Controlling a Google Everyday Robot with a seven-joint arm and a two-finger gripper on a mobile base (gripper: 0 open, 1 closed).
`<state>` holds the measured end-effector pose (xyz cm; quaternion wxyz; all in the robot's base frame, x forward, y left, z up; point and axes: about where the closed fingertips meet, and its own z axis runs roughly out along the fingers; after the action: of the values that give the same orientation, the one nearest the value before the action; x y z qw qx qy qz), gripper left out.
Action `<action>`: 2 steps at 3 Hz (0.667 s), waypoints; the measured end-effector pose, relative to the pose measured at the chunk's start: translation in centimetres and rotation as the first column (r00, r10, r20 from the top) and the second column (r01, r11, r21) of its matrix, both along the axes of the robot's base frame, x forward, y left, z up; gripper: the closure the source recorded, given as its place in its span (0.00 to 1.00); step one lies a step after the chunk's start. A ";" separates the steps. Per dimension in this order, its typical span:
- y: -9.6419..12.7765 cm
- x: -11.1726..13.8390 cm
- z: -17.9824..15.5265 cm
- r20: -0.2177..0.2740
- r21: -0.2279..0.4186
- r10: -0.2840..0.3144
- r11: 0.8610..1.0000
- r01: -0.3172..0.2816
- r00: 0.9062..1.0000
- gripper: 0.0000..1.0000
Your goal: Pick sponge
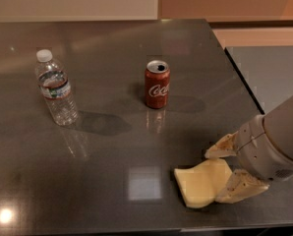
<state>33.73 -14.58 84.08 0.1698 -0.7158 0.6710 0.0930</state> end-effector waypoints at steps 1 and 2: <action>0.0 -0.1 -0.2 0.004 -0.026 0.007 1.000 -0.007 1.000 0.64; 0.2 -0.2 1.2 0.024 -0.041 0.004 0.999 -0.003 1.000 0.87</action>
Offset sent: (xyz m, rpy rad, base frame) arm -0.0037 0.0021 0.0318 -0.0582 -0.0504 -0.0051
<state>33.50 -14.40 85.27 0.1629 -0.7212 0.6696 0.0712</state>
